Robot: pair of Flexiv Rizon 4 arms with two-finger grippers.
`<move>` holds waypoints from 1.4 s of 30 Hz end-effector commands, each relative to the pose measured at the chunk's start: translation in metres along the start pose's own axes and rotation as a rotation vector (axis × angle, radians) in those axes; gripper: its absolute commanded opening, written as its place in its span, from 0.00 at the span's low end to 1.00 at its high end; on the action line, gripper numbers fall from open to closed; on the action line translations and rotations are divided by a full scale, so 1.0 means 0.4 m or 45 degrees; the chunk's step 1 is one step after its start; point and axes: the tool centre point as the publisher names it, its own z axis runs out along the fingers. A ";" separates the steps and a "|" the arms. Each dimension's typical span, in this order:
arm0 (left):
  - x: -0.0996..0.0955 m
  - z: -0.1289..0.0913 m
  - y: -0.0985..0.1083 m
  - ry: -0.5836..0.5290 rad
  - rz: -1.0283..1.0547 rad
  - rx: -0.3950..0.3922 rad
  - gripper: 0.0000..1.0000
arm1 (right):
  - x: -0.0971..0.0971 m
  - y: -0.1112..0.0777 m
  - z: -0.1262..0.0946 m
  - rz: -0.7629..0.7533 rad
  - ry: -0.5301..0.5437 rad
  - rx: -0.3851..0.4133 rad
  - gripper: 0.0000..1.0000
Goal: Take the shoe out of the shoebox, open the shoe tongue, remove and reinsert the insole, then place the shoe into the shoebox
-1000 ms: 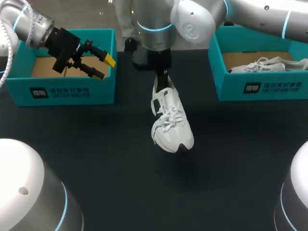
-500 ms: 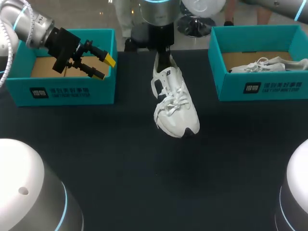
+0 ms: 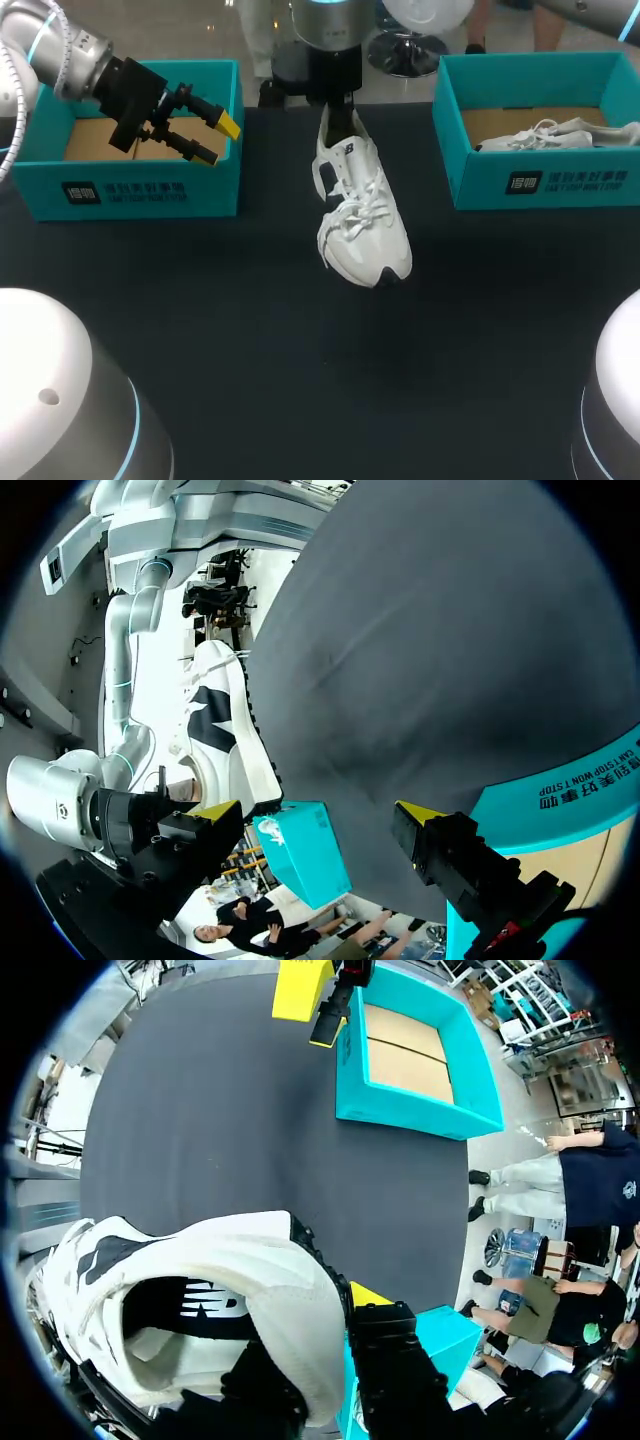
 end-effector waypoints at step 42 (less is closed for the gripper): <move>-0.001 -0.001 -0.001 0.003 0.001 0.000 1.00 | -0.186 -0.417 0.067 0.024 0.012 0.014 0.00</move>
